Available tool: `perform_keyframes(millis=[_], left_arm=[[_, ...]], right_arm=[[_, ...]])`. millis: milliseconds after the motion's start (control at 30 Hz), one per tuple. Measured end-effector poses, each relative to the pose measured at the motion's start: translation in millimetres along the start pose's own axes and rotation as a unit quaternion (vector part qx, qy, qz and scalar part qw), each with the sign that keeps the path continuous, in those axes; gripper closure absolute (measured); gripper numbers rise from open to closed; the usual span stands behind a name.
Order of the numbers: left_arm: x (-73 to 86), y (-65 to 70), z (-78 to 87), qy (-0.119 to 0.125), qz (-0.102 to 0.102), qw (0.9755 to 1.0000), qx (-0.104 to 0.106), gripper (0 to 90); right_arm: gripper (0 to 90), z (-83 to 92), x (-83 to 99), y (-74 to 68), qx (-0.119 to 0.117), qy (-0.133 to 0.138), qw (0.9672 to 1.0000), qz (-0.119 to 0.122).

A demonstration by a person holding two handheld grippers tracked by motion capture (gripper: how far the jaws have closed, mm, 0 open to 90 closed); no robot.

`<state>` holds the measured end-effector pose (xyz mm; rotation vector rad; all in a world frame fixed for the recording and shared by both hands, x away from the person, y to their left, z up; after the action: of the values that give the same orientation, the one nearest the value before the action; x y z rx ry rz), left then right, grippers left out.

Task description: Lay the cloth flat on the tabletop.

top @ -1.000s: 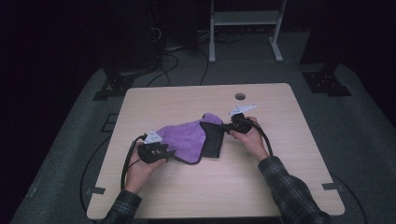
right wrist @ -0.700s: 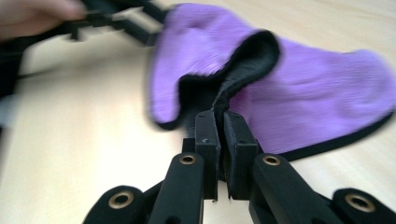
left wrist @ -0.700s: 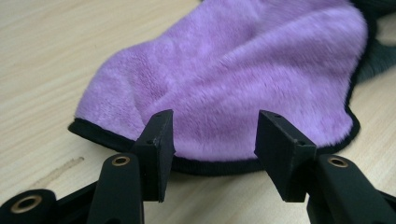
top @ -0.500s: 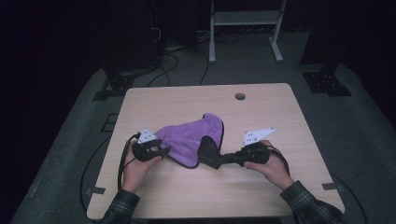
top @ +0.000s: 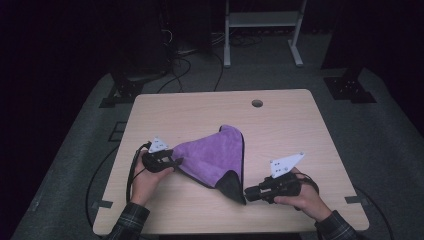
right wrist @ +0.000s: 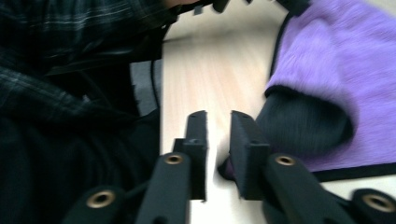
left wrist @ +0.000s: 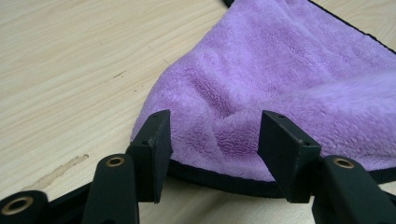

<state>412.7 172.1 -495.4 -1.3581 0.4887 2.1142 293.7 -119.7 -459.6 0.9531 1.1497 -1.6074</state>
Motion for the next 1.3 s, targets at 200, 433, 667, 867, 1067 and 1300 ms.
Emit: perform_keyframes(millis=[200,433,667,867,1067,1300], left_arm=[[-2.3,-0.5,-6.5,-0.002,-0.006,1.0,0.002,42.6],[-15.4,-12.6,-29.3,-0.01,-0.014,0.9999,-0.002,46.5],[3.4,-20.6,-49.7,-0.079,-0.003,0.9969,0.002,59.8],[8.4,-9.0,-43.4,-0.099,-0.016,0.9947,0.021,66.8],[15.3,17.4,-26.7,-0.116,-0.023,0.9914,0.055,64.2],[20.1,61.0,-14.6,-0.135,-0.042,0.9823,0.123,62.1]], right_arm=[[64.5,-2.0,7.8,33.7,0.077,-0.025,0.9967,0.005],[58.2,-24.6,35.2,30.6,0.095,-0.09,0.9912,0.022],[68.1,-40.8,51.9,26.7,0.095,-0.14,0.9841,0.055],[74.5,-36.1,53.8,40.0,0.119,-0.149,0.9807,0.042],[76.4,-10.3,50.4,76.3,0.195,-0.145,0.9697,0.026],[77.0,20.2,46.9,118.2,0.277,-0.137,0.9509,0.018]])
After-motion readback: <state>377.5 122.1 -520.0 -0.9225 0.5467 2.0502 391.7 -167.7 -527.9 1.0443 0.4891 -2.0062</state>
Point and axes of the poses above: each handheld gripper's, and its own axes: z roughly backward along the jaws, x roughly out of its underside, y roughly to its right, the point moved 8 cm from there along -z, roughly forward along the jaws, and after that the axes turned 14 degrees about y, right-handed, at the moved point
